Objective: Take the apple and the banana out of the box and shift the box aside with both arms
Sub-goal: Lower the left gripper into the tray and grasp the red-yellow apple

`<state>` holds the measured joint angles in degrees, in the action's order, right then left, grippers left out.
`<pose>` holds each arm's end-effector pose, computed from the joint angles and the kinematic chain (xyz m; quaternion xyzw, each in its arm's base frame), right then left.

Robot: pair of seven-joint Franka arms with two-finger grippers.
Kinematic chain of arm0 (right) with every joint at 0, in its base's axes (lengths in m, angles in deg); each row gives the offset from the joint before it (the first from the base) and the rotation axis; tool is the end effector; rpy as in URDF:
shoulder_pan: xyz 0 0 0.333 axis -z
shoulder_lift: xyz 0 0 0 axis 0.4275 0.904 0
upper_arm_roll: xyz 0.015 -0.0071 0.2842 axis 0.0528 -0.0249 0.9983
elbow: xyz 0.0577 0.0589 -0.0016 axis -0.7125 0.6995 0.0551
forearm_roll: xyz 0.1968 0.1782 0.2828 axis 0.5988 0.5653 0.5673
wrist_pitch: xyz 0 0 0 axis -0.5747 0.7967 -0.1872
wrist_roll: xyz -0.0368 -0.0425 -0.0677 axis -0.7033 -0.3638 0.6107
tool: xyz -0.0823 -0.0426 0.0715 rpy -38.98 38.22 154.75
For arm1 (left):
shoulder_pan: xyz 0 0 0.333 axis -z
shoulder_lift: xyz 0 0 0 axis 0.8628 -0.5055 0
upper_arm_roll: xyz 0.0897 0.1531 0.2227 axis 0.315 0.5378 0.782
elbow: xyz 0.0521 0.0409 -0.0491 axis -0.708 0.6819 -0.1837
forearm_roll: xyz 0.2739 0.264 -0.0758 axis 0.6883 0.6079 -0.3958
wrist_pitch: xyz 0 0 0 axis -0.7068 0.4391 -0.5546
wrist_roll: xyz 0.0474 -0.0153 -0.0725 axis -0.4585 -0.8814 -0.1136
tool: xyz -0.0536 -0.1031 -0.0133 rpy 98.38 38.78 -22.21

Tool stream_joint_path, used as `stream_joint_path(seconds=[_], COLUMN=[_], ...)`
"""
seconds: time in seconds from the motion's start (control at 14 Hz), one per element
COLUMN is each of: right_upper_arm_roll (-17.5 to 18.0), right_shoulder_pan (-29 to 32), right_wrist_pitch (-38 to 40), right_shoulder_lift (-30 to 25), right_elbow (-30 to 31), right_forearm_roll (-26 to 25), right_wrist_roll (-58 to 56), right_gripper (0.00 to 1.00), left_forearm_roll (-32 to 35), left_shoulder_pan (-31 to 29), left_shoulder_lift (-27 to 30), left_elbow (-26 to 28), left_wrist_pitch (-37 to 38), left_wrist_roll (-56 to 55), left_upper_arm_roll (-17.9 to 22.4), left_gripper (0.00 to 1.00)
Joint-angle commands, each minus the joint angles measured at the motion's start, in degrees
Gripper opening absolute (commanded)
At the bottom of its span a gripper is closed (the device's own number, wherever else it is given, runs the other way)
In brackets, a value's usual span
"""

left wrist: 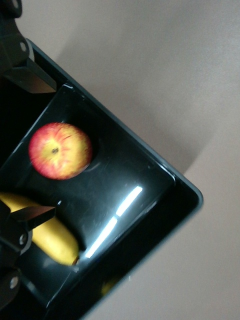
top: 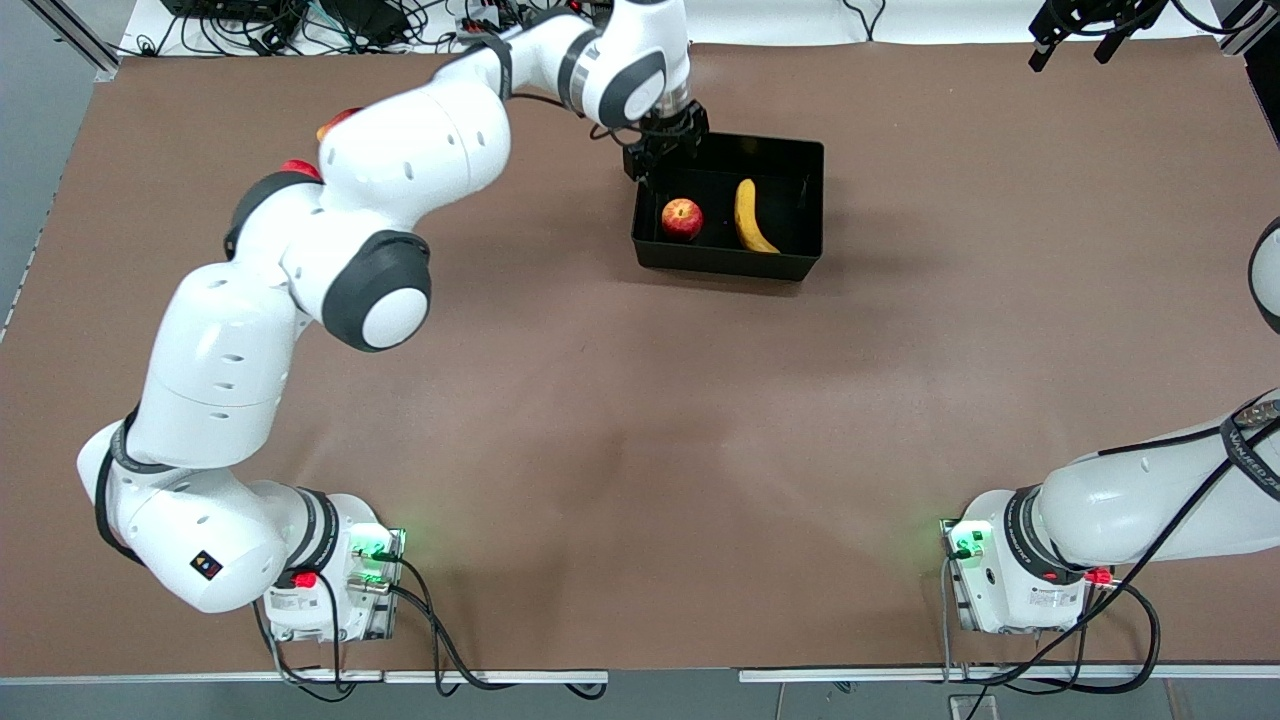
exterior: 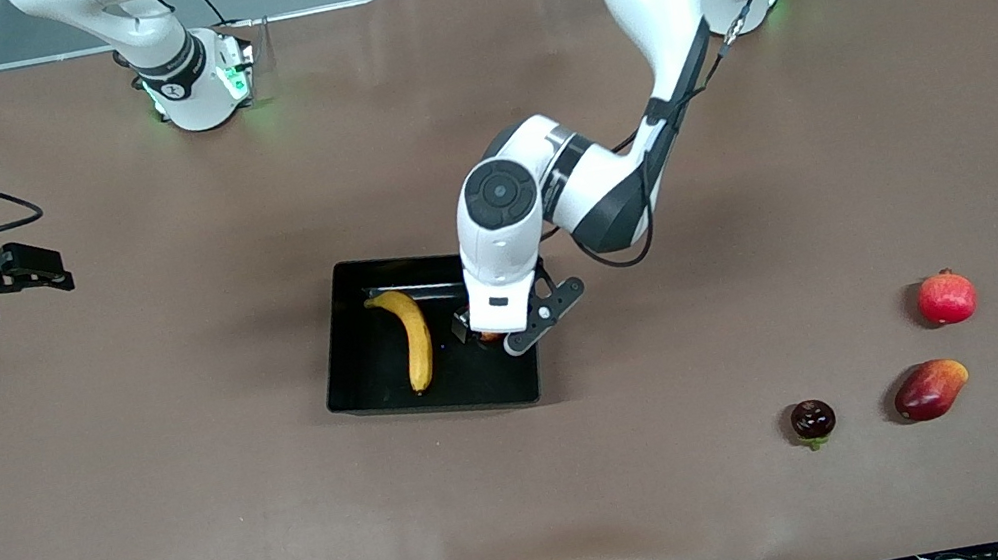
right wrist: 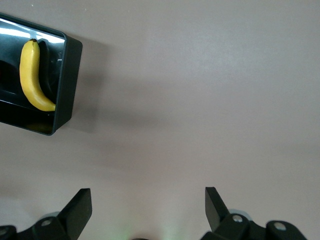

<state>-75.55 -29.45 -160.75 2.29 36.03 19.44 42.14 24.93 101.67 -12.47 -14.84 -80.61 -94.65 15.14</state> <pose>0.5643 0.0016 0.5220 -0.9934 -0.0828 0.0755 0.0246 0.5450 -0.5169 0.2684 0.9536 0.2981 0.0017 0.0415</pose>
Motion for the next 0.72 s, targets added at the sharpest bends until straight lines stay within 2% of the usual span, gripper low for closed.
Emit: stream_joint_path(seconds=[0.0, 0.22, 0.5, 0.65], right_upper_arm_roll=[-0.4, -0.2, 0.1, 2.6], right_shoulder_pan=[-0.1, 1.1, 4.1, 7.0], right_wrist_pitch=[-0.2, -0.1, -0.2, -0.1], right_shoulder_lift=[-1.0, -0.9, -0.7, -0.7], right_elbow=[1.0, 1.0, 0.8, 0.7], right_forearm_roll=[2.2, 3.6, 3.6, 3.5], right_wrist_roll=[4.6, 10.7, 10.7, 10.7], right_gripper=[1.00, 1.00, 1.00, 1.00], left_forearm_roll=[-1.0, -1.0, -1.0, -0.9], left_shoulder_pan=[3.0, 3.5, 3.8, 3.8], left_shoulder_lift=[-2.4, -4.4, -6.2, -6.5], left_elbow=[-2.8, -4.5, -4.5, -4.5], left_wrist_pitch=[0.0, -0.8, -2.6, -2.6], left_wrist_roll=[-1.0, -1.3, -0.8, -0.6], left_upper_arm_roll=[3.2, 3.2, 3.3, 3.3], left_gripper=[1.00, 1.00, 1.00, 1.00])
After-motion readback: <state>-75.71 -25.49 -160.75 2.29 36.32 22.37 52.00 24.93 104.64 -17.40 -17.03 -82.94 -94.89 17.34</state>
